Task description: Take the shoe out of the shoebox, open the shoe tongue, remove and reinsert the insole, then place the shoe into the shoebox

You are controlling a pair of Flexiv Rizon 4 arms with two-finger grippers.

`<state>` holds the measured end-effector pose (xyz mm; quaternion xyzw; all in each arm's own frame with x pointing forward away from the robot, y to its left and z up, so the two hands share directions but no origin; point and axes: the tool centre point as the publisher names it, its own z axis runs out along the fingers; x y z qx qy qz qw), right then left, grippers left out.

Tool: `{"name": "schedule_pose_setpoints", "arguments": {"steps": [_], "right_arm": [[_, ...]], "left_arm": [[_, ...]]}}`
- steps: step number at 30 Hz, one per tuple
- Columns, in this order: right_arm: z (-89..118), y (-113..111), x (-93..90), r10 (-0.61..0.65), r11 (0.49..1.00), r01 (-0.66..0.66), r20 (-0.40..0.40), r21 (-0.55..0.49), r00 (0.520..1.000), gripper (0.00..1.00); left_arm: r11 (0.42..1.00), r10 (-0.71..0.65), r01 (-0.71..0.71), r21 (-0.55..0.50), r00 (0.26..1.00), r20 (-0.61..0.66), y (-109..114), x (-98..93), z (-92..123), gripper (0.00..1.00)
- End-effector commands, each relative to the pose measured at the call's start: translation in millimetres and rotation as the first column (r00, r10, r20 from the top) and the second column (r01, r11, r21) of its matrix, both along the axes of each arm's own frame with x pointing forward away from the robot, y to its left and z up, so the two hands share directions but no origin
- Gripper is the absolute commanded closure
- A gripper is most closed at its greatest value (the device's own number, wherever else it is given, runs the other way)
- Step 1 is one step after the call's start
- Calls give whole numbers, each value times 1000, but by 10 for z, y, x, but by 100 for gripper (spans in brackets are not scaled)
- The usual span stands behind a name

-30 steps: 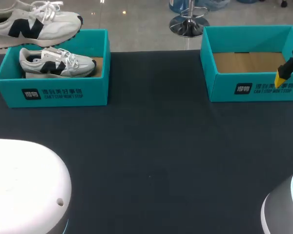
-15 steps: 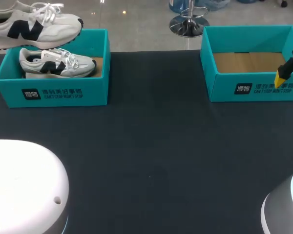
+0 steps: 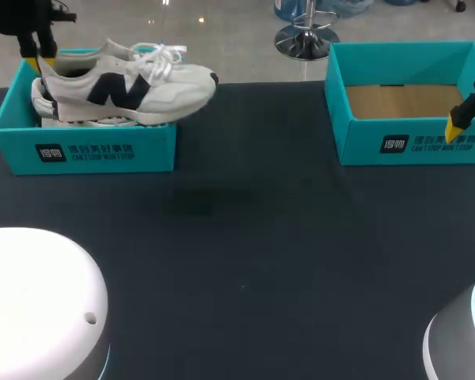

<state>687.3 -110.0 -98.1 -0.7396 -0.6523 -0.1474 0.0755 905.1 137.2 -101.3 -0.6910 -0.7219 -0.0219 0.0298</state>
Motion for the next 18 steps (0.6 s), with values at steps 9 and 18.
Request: {"name": "schedule_pose_setpoints", "arguments": {"steps": [9, 18], "right_arm": [[9, 6, 33, 1, 1000, -1, -7, -2, 1000, 0], [9, 6, 33, 1, 1000, -1, -7, -2, 1000, 0]], "left_arm": [[999, -28, 24, 49, 995, 95, -1193, -1539, -182, 100], [998, -36, 31, 62, 997, 73, -1658, -1958, -433, 100]]}}
